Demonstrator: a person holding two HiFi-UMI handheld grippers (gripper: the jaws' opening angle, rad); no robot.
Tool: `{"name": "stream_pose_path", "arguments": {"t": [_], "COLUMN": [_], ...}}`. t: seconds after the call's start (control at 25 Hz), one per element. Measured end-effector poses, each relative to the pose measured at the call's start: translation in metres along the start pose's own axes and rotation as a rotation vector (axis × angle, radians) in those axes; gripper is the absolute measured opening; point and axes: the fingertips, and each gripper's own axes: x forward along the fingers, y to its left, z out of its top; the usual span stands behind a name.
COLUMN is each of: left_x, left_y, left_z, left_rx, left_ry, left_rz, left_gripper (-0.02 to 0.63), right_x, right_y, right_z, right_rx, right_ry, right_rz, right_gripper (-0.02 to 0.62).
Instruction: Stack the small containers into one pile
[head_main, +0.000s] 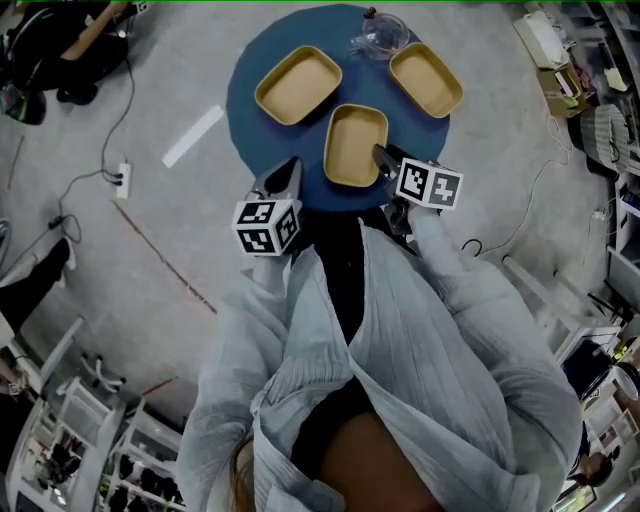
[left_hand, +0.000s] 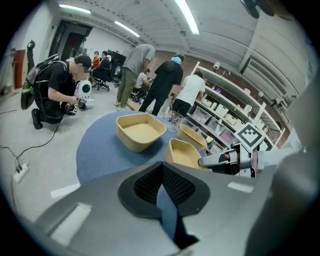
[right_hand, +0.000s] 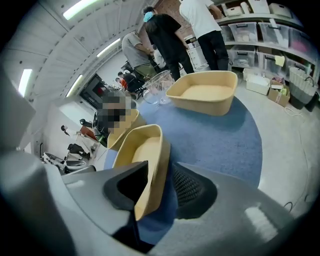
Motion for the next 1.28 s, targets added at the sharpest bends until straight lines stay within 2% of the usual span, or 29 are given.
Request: {"name": "stream_pose_path", "arguments": {"t": [0.32,0.8,1.28], "left_x": [-0.002,-0.013,-0.025], "left_y": [0.003,-0.003,-0.004], "left_z": [-0.009,-0.002,0.03], "left_rx": [-0.056,-0.049,-0.02], "left_ry": [-0.002,-0.041,-0.117], "left_rz": [0.034,0.06,0.096], "left_gripper": [0.014,0.014,0.013], "right_x": [0.011,0.001,-0.007], "right_y": [0.005,0.005,0.029], "right_z": [-0.003,0.006,0.049], "right_rx": [0.08,0.144,0.164], "right_ry": [0.044,0.023,-0.048], "right_rz": [0.023,0.052,0.117], "right_gripper": [0.04,0.029,0.028]}}
